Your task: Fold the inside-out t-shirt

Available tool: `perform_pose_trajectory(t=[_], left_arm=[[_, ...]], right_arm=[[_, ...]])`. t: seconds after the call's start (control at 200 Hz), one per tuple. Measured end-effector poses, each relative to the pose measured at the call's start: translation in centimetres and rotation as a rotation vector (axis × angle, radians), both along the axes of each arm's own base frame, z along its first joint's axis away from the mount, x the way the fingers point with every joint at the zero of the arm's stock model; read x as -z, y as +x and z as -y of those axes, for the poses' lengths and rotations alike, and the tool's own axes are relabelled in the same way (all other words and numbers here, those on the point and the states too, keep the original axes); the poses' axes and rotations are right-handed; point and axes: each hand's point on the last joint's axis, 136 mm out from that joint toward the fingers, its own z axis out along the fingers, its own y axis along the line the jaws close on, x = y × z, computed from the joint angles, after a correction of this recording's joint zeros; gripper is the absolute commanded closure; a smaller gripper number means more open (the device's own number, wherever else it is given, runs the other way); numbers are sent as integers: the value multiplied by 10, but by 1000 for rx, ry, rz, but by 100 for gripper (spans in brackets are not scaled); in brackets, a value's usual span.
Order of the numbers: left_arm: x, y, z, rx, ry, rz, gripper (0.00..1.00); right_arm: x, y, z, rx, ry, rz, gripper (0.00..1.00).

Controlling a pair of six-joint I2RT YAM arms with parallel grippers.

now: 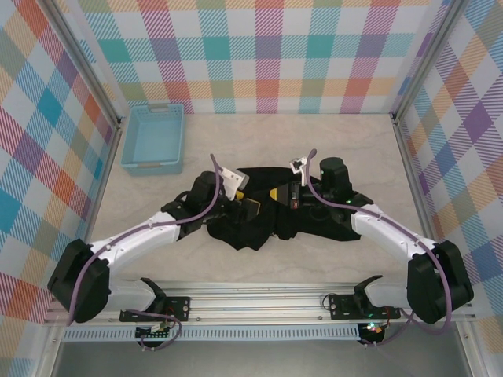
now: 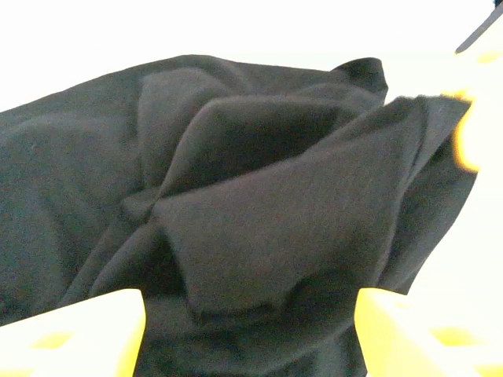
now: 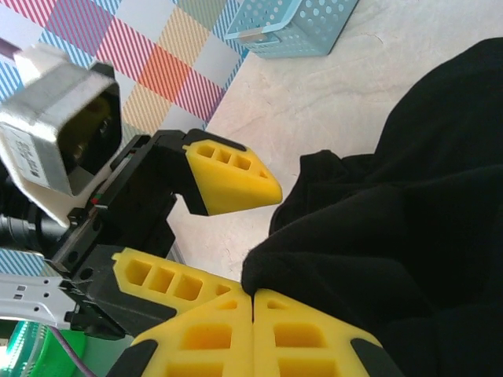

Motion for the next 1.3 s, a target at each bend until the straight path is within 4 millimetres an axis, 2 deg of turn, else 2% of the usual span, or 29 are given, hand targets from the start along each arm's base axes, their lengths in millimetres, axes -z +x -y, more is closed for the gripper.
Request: perform_pose_trajectory(t=[0.135, 0.44, 0.595, 0.76, 1.005, 1.195, 1.3], left_arm=[[-11, 4, 16, 43, -53, -3, 54], [-2, -4, 34, 124, -101, -85, 61], [-2, -5, 40, 152, -119, -101, 75], [-9, -7, 47, 189, -142, -106, 100], [-31, -12, 49, 217, -198, -141, 100], [-72, -13, 38, 172, -269, -196, 100], [-86, -9, 31, 143, -283, -214, 100]], right_arm=[[2, -1, 1, -5, -9, 3, 100], [5, -1, 1, -4, -21, 1, 100], [5, -1, 1, -4, -24, 6, 100], [7, -1, 4, 2, -44, 22, 100], [7, 0, 20, 58, -145, 113, 100], [13, 4, 28, 94, -254, 187, 100], [14, 3, 28, 89, -272, 201, 100]])
